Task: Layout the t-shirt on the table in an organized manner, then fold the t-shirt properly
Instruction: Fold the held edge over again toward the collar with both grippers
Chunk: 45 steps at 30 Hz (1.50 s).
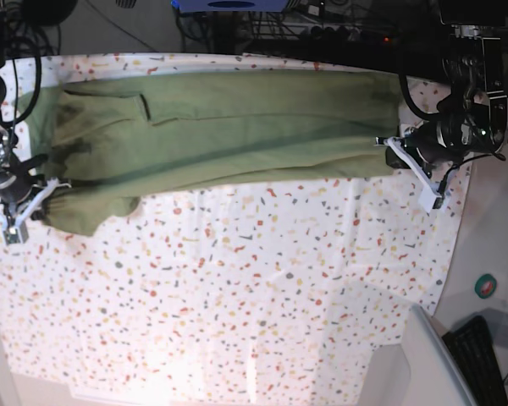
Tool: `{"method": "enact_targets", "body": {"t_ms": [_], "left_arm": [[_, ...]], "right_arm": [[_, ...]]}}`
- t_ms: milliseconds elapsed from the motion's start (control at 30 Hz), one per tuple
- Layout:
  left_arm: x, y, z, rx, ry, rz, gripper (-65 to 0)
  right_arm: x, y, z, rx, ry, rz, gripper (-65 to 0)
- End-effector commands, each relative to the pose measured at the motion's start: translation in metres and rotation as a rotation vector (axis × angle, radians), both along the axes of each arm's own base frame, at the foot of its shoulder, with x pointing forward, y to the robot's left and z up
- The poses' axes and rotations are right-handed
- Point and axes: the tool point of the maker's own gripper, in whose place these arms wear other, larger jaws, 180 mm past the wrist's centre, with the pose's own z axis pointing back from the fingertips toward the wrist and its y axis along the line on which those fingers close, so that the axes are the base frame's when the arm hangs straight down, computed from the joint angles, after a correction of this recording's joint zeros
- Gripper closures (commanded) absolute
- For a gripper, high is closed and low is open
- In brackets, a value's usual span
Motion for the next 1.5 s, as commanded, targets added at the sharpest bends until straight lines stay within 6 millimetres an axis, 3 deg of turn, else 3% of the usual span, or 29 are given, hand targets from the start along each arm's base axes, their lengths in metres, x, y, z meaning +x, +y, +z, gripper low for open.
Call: {"method": "enact_targets", "body": {"t_ms": [0, 200, 300, 400, 533, 833, 1033, 1233, 1467], "left_arm": [[0.012, 0.006, 0.014, 0.016, -0.051, -0.010, 0.0], [0.011, 0.008, 0.012, 0.019, -0.044, -0.012, 0.0], [0.007, -0.005, 0.006, 0.019, -0.020, -0.062, 0.0], [0.002, -0.007, -0.003, 0.013, 0.007, -0.066, 0.0], [0.010, -0.004, -0.009, 0.006, -0.007, -0.047, 0.0], [0.015, 0.000, -0.012, 0.005, 0.000, -0.036, 0.0], [0.017, 0.003, -0.011, 0.032, 0.006, -0.072, 0.0], [0.015, -0.001, -0.013, 0.036, 0.016, -0.094, 0.0], [0.016, 0.000, -0.019, 0.031, 0.034, -0.084, 0.0]], "right_arm": [[0.012, -0.009, 0.020, -0.015, -0.056, -0.007, 0.0], [-0.014, -0.013, 0.009, -0.015, 0.015, -0.029, 0.0], [-0.028, -0.003, -0.004, 0.010, 0.047, -0.038, 0.0], [-0.042, -0.008, -0.012, 0.021, 0.084, -0.076, 0.0], [-0.051, -0.009, -0.017, 0.034, 0.102, -0.103, 0.0], [-0.049, -0.006, -0.011, 0.030, 0.104, -0.088, 0.0], [-0.049, -0.016, -0.007, 0.005, 0.106, -0.087, 0.0], [-0.050, -0.023, 0.015, -0.003, 0.092, -0.110, 0.0], [-0.058, -0.024, 0.009, -0.005, 0.121, -0.115, 0.0]]}}
